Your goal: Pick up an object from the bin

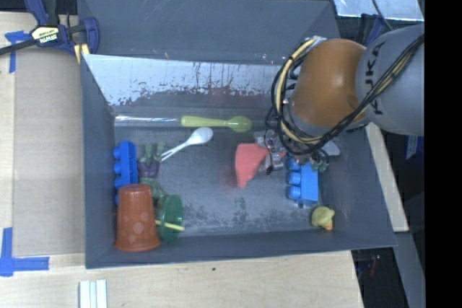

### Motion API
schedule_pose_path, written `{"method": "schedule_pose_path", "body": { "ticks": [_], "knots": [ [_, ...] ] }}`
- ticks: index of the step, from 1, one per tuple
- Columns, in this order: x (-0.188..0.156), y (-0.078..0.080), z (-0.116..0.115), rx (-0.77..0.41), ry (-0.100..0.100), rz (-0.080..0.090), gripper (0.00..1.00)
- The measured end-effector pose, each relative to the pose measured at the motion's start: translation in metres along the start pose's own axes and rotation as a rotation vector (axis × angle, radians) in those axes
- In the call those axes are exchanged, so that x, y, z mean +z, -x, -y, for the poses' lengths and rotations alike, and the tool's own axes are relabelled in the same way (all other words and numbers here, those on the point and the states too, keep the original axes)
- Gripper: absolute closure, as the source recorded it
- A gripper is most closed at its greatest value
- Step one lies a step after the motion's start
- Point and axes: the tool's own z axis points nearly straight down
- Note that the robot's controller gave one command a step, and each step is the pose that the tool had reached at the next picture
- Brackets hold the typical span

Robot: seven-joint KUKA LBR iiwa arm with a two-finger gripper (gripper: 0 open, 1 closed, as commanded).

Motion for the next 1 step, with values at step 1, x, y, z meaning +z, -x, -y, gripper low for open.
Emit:
{"method": "schedule_pose_path", "body": {
  "ticks": [1],
  "knots": [
    [-0.0192,0.0002,0.0002,0.000,0.000,-0.001,1.00]
  ]
}}
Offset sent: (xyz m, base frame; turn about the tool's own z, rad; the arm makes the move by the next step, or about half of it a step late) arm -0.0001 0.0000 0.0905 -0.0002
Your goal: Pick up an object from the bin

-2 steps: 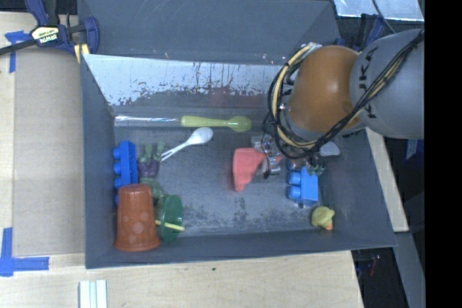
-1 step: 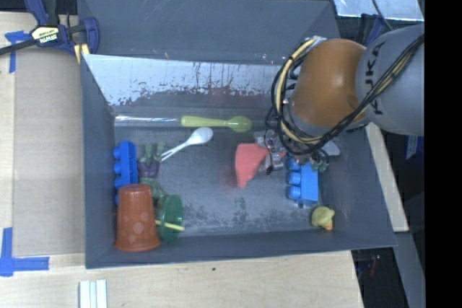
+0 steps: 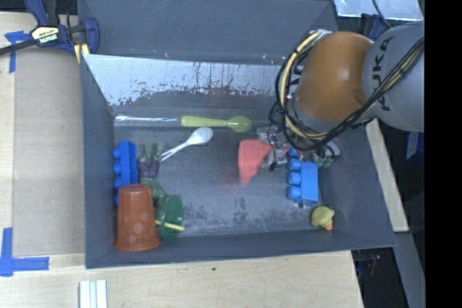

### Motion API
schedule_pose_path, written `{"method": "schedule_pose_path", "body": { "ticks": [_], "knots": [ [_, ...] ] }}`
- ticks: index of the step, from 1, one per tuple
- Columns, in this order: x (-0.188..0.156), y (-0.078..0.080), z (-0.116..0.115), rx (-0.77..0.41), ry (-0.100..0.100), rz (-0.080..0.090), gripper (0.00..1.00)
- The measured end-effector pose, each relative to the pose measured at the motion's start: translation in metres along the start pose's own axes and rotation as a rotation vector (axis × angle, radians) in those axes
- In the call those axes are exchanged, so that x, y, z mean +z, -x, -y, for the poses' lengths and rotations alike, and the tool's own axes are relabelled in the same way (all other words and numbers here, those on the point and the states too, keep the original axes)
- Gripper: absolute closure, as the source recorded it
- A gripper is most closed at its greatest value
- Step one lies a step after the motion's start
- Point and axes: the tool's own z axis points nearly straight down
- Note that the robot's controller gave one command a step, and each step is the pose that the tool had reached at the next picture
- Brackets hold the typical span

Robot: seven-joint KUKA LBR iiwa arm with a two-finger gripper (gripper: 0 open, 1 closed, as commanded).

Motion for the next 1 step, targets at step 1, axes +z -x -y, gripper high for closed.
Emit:
{"method": "schedule_pose_path", "body": {
  "ticks": [1],
  "knots": [
    [-0.0314,-0.0004,0.0000,0.000,0.001,-0.005,1.00]
  ]
}}
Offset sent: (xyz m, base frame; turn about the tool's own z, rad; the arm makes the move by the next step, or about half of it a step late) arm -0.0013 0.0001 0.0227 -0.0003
